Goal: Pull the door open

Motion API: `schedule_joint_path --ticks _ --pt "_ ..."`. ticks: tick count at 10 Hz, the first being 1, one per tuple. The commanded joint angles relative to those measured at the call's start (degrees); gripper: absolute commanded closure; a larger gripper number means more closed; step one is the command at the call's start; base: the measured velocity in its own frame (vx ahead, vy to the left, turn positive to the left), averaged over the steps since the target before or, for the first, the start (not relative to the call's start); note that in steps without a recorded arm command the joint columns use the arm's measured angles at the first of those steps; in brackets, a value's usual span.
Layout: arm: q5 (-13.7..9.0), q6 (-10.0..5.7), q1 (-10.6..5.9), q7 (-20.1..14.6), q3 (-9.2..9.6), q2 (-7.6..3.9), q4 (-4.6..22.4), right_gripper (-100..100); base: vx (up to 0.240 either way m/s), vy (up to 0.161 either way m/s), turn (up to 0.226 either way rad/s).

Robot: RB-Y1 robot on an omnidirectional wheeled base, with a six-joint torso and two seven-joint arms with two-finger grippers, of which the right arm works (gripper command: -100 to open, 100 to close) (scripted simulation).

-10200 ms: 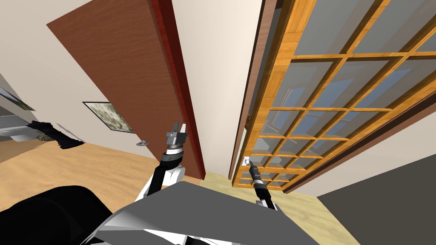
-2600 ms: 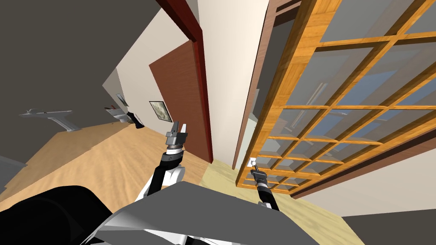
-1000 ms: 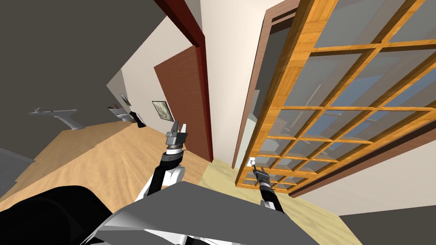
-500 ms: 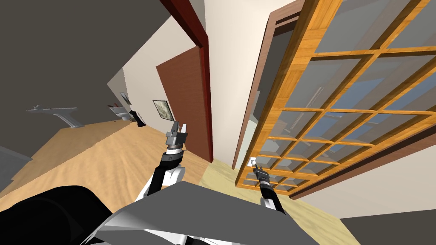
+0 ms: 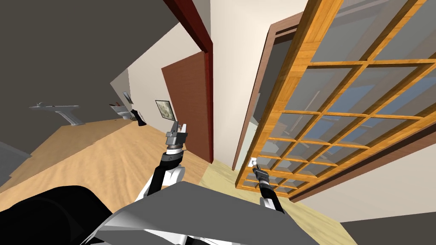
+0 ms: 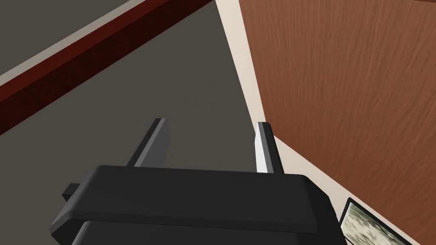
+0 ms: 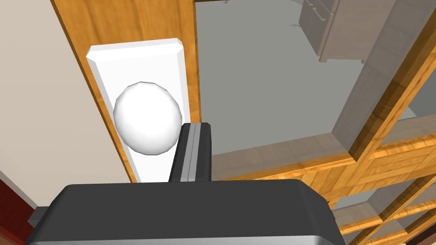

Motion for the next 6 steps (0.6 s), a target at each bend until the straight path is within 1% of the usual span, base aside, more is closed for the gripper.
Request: schedule_joint_path --ticks 1,2,4,5,6 --pt "0.99 -2.12 0.76 -1.28 1.84 -0.17 -0.46 -100 -0.128 -0.055 0.120" --pt "1.28 -2.73 0.98 -1.65 2.37 -0.22 -0.59 -100 -0.209 -0.085 0.125" --pt "2.51 -5.38 1.94 -3.25 4.66 -0.43 -1.17 -100 -0.199 -0.083 0.099" --pt "2.51 -5.38 1.94 -3.25 4.66 -0.43 -1.17 -100 -0.138 -0.065 0.047" --pt "3.36 -7.18 2.58 -4.34 6.22 -0.57 -1.56 -100 -0.153 -0.075 0.123"
